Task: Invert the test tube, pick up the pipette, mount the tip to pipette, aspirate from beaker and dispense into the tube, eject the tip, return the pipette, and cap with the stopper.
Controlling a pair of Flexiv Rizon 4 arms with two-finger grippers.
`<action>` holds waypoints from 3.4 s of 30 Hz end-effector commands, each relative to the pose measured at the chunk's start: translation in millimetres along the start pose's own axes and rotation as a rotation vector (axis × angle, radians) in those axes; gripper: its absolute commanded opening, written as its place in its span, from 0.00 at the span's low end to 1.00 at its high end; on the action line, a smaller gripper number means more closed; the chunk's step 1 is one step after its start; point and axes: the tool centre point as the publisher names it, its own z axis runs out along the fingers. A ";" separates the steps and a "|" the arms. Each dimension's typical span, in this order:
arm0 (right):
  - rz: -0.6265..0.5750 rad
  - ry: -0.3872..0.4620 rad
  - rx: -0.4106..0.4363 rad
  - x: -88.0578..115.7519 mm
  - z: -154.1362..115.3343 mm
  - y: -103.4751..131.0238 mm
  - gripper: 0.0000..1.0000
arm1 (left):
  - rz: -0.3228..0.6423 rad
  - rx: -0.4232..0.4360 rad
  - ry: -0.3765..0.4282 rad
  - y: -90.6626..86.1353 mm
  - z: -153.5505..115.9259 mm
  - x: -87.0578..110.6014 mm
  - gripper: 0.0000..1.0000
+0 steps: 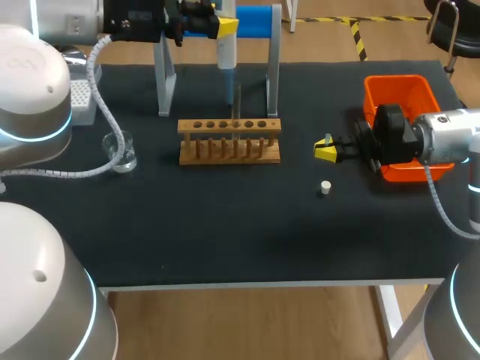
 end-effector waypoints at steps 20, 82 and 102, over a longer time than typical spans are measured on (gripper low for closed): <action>0.000 -0.003 0.003 1.1 0.2 1.0 0.00 | -0.016 -0.011 0.031 -2.6 2.4 4.4 0.00; -0.056 0.053 0.026 -40.9 76.3 28.8 0.00 | -0.016 -0.011 0.031 -2.6 2.4 4.4 0.00; -0.069 0.092 -0.010 -57.8 137.1 40.9 0.00 | -0.016 -0.011 0.031 -2.6 2.4 4.4 0.00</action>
